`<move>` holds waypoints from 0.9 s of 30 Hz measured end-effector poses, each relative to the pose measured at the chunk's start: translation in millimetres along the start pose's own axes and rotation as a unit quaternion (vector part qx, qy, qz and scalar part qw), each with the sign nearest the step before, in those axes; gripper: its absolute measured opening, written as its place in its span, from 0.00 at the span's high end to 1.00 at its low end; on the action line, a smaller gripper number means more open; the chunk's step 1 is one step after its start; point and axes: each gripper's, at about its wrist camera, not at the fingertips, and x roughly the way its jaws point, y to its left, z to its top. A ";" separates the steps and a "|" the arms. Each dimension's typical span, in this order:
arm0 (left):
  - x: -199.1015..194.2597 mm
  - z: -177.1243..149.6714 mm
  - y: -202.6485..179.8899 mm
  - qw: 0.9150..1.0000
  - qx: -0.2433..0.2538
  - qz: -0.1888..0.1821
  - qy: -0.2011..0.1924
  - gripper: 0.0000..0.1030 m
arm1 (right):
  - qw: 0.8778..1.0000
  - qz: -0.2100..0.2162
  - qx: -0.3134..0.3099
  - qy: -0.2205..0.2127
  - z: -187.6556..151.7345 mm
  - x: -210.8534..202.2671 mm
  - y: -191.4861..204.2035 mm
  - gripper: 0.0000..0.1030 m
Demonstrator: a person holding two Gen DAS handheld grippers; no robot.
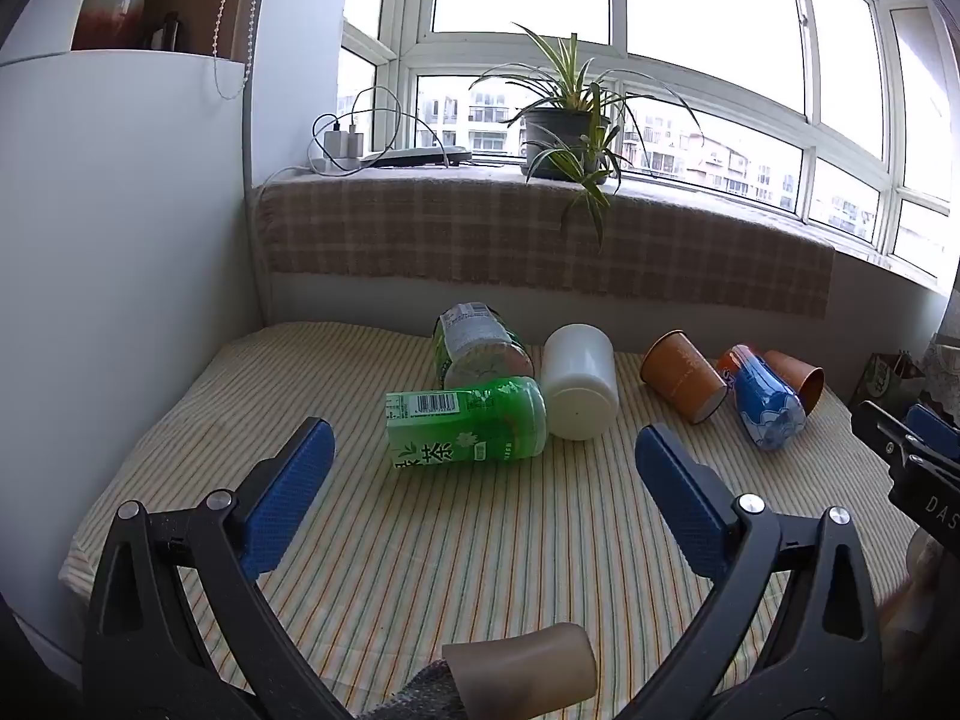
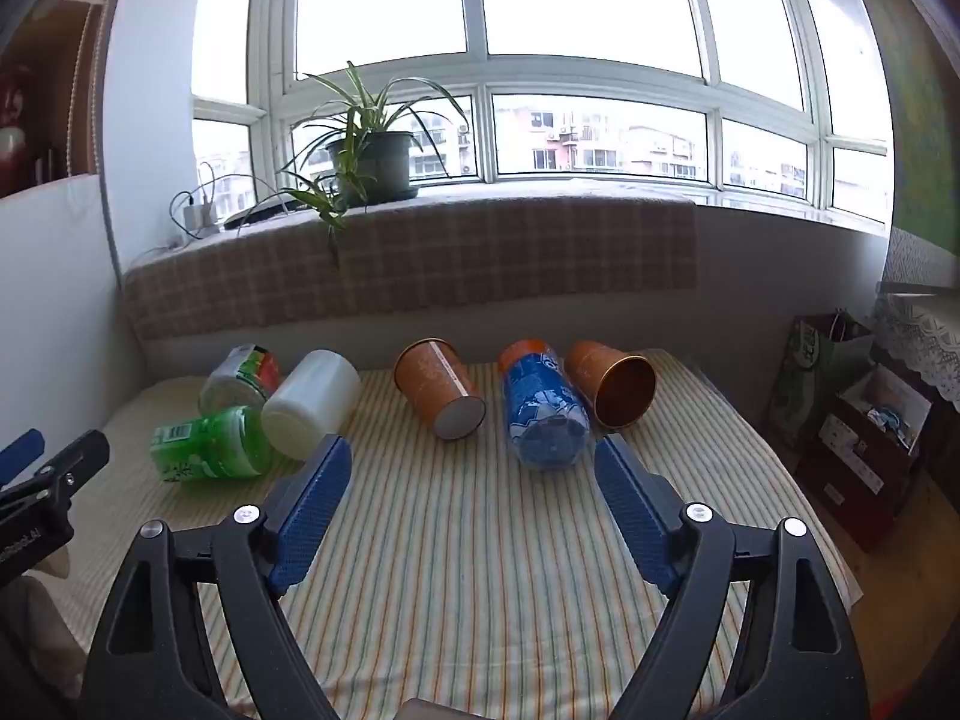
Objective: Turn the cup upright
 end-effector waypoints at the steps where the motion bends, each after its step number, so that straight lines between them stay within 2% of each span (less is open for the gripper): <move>1: 0.0 0.0 0.0 1.000 -0.001 0.000 0.001 0.01 | 1.000 0.000 0.002 0.001 -0.4 -0.2 -0.4 0.19; 27: 3.2 -3.7 3.9 1.000 0.000 0.007 0.002 0.01 | 1.000 -0.012 -0.004 0.005 -3.3 5.3 2.7 0.19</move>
